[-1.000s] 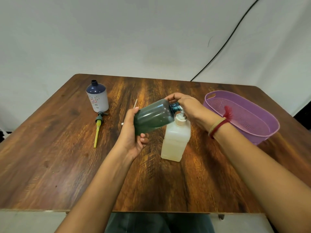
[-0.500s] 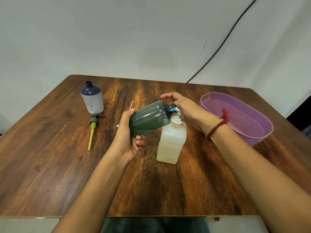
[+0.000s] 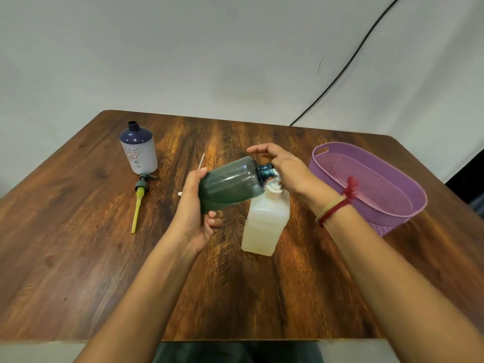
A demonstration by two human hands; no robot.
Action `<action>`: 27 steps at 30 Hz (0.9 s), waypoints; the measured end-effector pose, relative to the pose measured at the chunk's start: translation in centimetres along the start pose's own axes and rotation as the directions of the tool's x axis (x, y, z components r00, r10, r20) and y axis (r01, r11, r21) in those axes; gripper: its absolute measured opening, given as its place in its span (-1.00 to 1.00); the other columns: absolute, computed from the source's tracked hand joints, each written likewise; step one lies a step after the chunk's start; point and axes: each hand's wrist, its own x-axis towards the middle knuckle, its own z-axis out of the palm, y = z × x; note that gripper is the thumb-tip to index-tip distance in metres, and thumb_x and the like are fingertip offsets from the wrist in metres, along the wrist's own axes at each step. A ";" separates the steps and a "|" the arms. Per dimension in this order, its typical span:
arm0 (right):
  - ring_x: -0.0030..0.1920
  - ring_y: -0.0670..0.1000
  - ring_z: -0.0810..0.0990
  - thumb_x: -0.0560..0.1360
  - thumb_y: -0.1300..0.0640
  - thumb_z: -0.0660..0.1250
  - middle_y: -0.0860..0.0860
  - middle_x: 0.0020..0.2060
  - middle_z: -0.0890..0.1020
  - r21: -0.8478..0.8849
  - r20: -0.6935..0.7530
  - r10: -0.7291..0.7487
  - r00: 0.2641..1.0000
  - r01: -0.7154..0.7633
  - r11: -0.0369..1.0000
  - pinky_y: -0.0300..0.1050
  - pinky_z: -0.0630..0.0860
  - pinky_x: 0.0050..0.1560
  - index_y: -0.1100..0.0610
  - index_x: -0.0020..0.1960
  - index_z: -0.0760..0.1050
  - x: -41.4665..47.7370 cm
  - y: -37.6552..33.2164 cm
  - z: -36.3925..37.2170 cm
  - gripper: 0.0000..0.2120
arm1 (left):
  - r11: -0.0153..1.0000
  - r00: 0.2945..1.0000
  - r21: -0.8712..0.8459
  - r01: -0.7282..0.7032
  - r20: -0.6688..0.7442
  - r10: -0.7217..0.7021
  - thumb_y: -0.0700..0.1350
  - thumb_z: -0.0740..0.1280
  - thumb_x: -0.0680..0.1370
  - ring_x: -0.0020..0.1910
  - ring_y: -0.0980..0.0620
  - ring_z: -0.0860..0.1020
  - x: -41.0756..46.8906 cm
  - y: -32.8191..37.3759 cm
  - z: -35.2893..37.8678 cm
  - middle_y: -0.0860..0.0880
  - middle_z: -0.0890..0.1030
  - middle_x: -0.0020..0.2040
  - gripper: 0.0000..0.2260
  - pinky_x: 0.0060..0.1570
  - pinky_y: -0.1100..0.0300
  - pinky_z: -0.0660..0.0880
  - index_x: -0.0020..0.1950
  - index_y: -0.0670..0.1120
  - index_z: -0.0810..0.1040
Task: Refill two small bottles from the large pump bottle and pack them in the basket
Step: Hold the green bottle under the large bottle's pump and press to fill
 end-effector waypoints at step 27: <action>0.09 0.00 0.46 0.49 0.47 -0.05 0.13 0.05 0.50 0.042 -0.049 -0.030 0.998 0.032 0.999 -0.22 0.45 0.03 0.16 0.04 0.49 0.2 0.8 0.4 -0.59 | 1.000 1.000 0.008 -0.002 -0.028 0.003 0.16 0.22 0.53 -0.61 0.19 0.29 -0.3 0.0 0.0 -0.04 0.58 -0.31 -0.67 -0.68 0.41 0.24 0.02 -0.08 0.53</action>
